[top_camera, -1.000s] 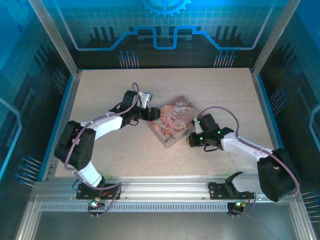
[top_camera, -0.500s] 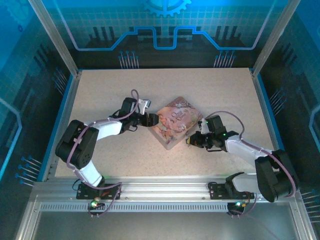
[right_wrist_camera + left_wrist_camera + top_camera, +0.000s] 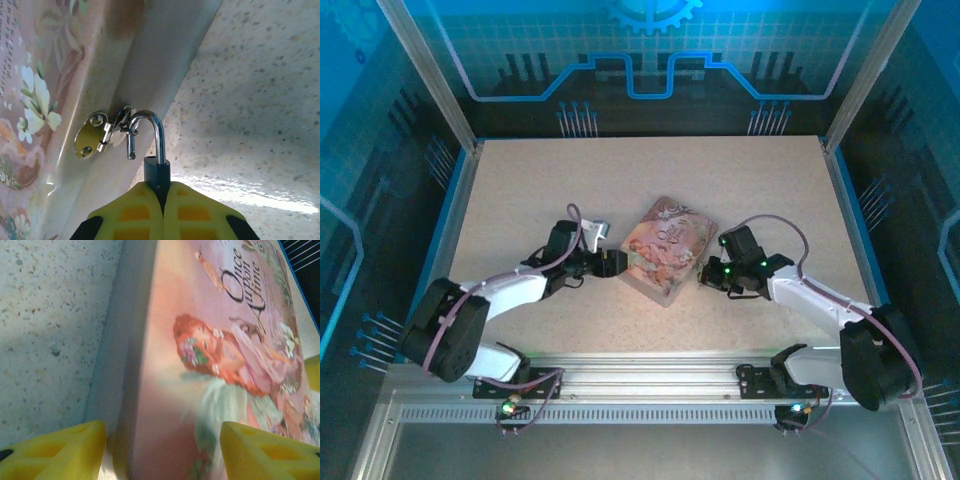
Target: Unlock the padlock with the key
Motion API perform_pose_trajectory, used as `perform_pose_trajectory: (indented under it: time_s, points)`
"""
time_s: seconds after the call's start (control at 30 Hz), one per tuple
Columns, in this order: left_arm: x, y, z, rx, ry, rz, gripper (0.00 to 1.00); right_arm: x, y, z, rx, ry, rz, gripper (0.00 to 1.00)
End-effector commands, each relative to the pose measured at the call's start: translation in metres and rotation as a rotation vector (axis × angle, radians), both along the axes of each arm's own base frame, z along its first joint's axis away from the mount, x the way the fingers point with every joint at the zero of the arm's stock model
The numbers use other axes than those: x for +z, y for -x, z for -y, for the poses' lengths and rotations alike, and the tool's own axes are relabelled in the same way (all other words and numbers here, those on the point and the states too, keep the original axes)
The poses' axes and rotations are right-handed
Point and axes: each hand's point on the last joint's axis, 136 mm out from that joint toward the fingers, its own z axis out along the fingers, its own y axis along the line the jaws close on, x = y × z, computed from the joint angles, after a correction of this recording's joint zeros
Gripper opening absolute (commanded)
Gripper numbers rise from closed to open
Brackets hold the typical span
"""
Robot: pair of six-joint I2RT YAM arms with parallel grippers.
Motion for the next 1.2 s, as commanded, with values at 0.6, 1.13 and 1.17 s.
perform_pose_trajectory:
  time_s: [0.6,1.13,1.17]
  points:
    - [0.037,0.057,0.007,0.013,-0.092,0.175,0.59,-0.011,-0.025,-0.003,-0.248,-0.023,0.026,0.0]
    - [0.004,0.087,0.067,-0.102,-0.04,0.181,0.48,-0.003,-0.041,-0.004,-0.391,-0.121,0.186,0.0]
    - [0.003,0.089,0.073,-0.107,-0.038,0.19,0.47,-0.005,-0.039,0.001,-0.422,-0.118,0.18,0.0]
